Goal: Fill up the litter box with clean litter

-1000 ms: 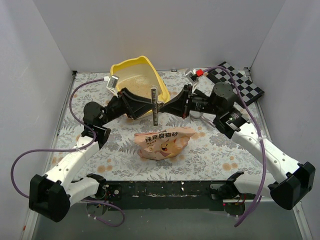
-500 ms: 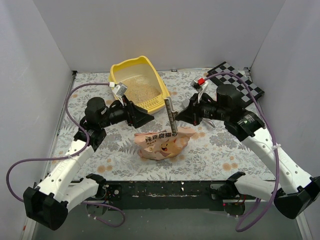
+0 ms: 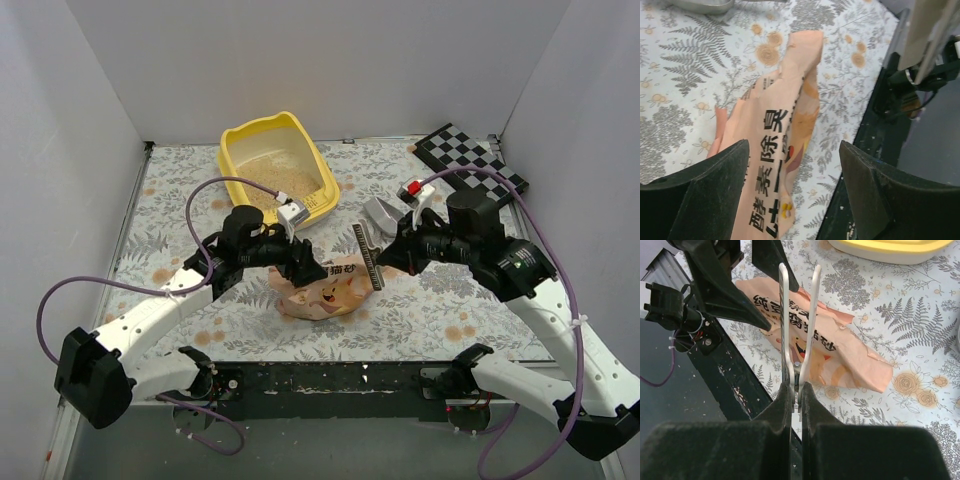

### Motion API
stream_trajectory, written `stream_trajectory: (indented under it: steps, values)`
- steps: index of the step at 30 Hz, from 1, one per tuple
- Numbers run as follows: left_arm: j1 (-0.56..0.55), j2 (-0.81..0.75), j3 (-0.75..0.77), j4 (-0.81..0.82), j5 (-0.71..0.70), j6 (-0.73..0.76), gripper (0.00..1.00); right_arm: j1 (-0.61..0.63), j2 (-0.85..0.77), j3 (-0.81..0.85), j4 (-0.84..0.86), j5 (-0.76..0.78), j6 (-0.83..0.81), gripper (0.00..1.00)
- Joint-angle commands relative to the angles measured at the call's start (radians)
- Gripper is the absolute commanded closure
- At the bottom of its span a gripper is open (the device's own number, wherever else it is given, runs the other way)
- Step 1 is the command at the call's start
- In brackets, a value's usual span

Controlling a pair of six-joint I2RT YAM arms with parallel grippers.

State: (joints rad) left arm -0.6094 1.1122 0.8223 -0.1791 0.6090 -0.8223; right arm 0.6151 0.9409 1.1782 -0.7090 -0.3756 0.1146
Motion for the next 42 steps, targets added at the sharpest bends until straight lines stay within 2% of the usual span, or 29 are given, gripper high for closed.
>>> stream_trajectory:
  steps: [1, 7, 10, 12, 15, 18, 21, 24, 26, 34, 38, 42]
  values:
    - [-0.042, -0.002, 0.003, -0.036, -0.168, 0.153, 0.28, -0.005, -0.045, -0.021, 0.000, -0.002, -0.019, 0.99]
    - [-0.108, 0.034, -0.031, -0.036, -0.281, 0.199, 0.30, -0.005, -0.062, -0.074, 0.026, -0.022, -0.013, 0.99]
    - [-0.118, 0.043, -0.046, -0.027, -0.272, 0.192, 0.30, -0.005, -0.048, -0.084, 0.031, -0.017, -0.016, 0.99]
    - [-0.121, 0.041, -0.058, -0.014, -0.273, 0.184, 0.32, -0.005, -0.034, -0.084, 0.034, -0.013, -0.021, 0.99]
    - [-0.125, 0.043, -0.074, -0.008, -0.285, 0.183, 0.40, -0.005, -0.010, -0.080, 0.045, -0.013, -0.030, 0.99]
    - [-0.127, 0.043, -0.094, 0.000, -0.307, 0.192, 0.53, -0.005, 0.024, -0.048, 0.048, 0.001, -0.046, 0.99]
    - [-0.130, 0.041, -0.109, 0.006, -0.296, 0.199, 0.79, -0.005, 0.062, -0.012, 0.060, 0.001, -0.061, 0.99]
    - [-0.139, 0.040, -0.123, 0.004, -0.276, 0.209, 1.00, -0.005, 0.101, 0.020, 0.081, 0.000, -0.092, 0.99]
    - [-0.148, 0.034, -0.133, 0.004, -0.270, 0.215, 1.00, -0.005, 0.125, 0.032, 0.118, 0.003, -0.112, 0.99]
    - [-0.162, 0.017, -0.129, -0.017, -0.282, 0.190, 1.00, -0.005, 0.245, 0.075, 0.204, -0.135, -0.485, 0.99]
    - [-0.161, -0.008, -0.138, -0.019, -0.304, 0.186, 1.00, -0.005, 0.297, 0.090, 0.157, -0.223, -0.668, 0.99]
    - [-0.162, -0.023, -0.140, -0.014, -0.288, 0.184, 1.00, -0.009, 0.354, 0.124, 0.088, -0.246, -0.785, 0.99]
